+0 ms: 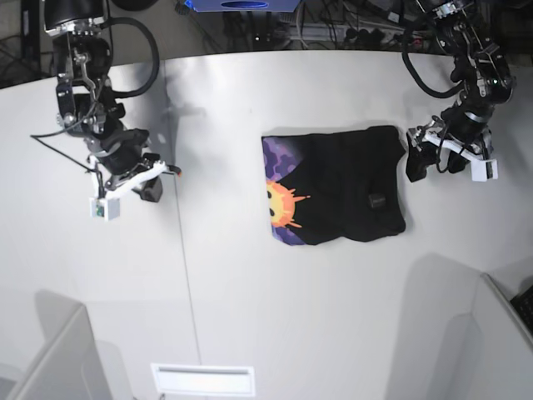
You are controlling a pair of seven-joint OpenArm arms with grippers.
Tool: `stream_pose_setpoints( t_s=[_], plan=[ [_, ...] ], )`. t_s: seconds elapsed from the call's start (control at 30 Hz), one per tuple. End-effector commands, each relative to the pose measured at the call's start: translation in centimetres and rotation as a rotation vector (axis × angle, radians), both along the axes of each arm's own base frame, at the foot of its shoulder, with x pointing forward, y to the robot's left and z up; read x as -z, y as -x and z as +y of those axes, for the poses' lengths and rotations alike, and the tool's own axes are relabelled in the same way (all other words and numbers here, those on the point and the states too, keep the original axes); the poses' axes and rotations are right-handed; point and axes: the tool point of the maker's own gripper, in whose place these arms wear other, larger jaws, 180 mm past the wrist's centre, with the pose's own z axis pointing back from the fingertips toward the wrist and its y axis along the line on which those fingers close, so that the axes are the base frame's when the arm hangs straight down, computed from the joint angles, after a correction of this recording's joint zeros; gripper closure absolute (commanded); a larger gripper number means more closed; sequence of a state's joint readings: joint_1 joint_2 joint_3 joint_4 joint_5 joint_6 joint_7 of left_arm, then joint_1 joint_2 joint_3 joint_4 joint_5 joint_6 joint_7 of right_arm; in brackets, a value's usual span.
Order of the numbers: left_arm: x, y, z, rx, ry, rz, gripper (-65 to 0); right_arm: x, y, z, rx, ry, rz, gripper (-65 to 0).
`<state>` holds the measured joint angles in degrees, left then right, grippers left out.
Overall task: Fold the T-shirt properly
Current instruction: 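Open the right gripper and withdraw it from the folded bundle, then grasp the bundle's edge with the left gripper and pull it toward the robot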
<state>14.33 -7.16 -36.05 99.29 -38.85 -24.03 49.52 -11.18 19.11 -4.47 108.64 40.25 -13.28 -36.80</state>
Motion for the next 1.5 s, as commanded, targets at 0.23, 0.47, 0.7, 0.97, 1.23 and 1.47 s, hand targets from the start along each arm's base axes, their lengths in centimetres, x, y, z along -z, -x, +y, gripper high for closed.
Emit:
stream_pose_setpoints(
  t_s=[0.23,0.47,0.7,0.97,1.23,1.47],
  plan=[
    [0.5,-3.7,-2.9,0.054,0.152,-0.049,-58.7,-0.8,-0.3,-0.5,-0.003,0.017,-0.036,0.0],
    [1.5,-5.7,-3.0,0.030,0.210,-0.041,-58.7,-0.8,-0.4,-0.6,-0.002,0.018,-0.037,0.0],
    [3.8,-6.6,-5.8,0.094,0.259,0.028,-58.7,-0.8,-0.4,-0.6,-0.001,0.019,-0.037,0.0],
    [6.3,-5.6,-6.2,0.081,0.297,0.102,-58.6,-0.8,-0.4,-0.6,-0.001,0.019,-0.037,0.0],
    [7.8,-5.4,-8.7,0.164,0.299,0.163,-58.4,-1.0,-0.6,-0.6,-0.001,0.019,-0.041,0.0],
    [8.0,-5.3,-8.8,0.165,0.301,0.170,-37.2,-0.9,-0.5,-0.7,0.001,0.019,-0.040,0.0]
  ],
)
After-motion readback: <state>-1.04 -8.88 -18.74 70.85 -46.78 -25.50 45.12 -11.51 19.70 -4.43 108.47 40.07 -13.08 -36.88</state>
